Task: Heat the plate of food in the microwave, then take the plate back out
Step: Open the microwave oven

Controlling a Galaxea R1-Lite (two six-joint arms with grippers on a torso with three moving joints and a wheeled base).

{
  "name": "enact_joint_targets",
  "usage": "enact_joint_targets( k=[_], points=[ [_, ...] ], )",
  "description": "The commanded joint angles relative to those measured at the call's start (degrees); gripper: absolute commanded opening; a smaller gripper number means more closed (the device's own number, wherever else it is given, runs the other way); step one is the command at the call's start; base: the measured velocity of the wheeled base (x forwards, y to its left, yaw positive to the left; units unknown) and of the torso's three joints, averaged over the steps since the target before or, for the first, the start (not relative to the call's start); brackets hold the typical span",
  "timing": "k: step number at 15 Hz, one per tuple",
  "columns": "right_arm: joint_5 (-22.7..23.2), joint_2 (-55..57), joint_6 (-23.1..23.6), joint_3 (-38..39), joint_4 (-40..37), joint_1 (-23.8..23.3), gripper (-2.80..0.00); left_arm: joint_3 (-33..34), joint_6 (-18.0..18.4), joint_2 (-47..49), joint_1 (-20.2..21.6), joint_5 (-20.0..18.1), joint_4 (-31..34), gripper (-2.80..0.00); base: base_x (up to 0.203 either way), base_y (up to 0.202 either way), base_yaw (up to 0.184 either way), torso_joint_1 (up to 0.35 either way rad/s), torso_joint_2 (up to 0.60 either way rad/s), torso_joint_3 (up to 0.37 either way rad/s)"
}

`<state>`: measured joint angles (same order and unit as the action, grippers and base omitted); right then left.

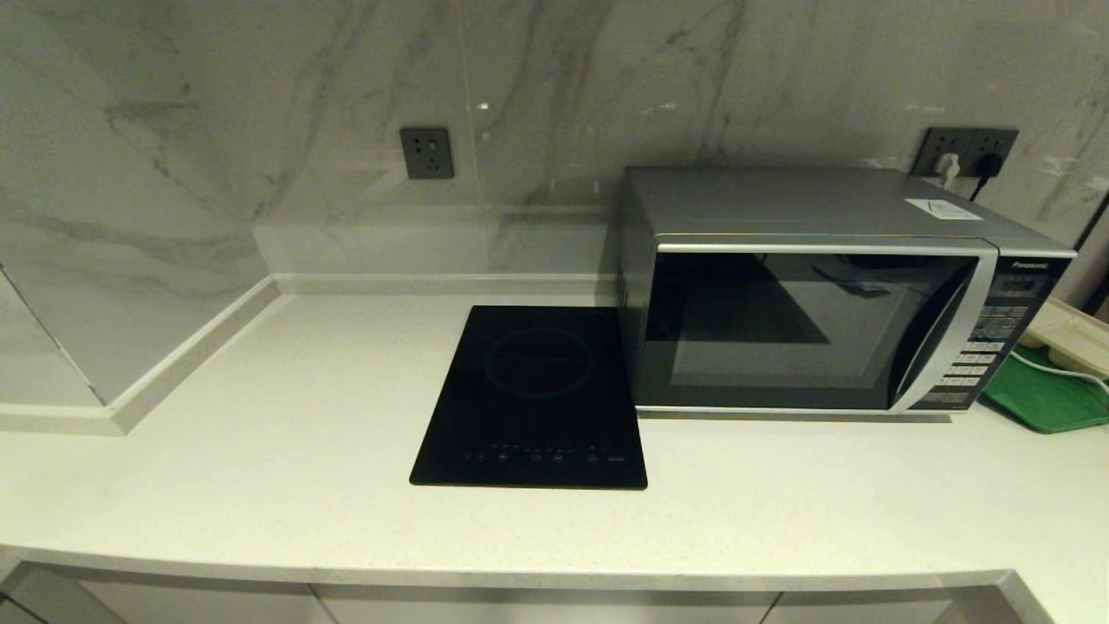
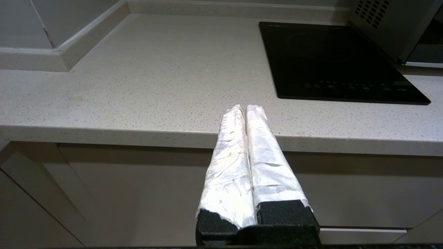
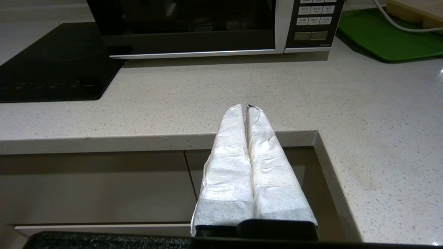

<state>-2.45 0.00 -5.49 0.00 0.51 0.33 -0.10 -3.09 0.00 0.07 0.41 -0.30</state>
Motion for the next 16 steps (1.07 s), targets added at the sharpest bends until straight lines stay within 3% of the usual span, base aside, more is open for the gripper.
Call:
enact_joint_targets(
  k=[1, 12, 16],
  points=[
    [-0.07, 0.02, -0.05, 0.00, 0.02, 0.02, -2.80, 0.01, 0.02, 0.00, 0.01, 0.02, -0.05, -2.80, 0.000, 0.000, 0.000, 0.000, 0.00, 0.000],
    [-0.01, 0.00, 1.62, -0.05, -0.34, 0.02, -2.80, 0.01, -0.01, 0.09, 0.01, 0.02, -0.05, -2.80, 0.000, 0.000, 0.000, 0.000, 0.00, 0.000],
    [1.67, 2.37, 3.06, -4.12, -7.21, 0.02, -2.80, 0.01, -0.02, 0.00, 0.01, 0.02, -0.05, -2.80, 0.000, 0.000, 0.000, 0.000, 0.00, 0.000]
  ],
)
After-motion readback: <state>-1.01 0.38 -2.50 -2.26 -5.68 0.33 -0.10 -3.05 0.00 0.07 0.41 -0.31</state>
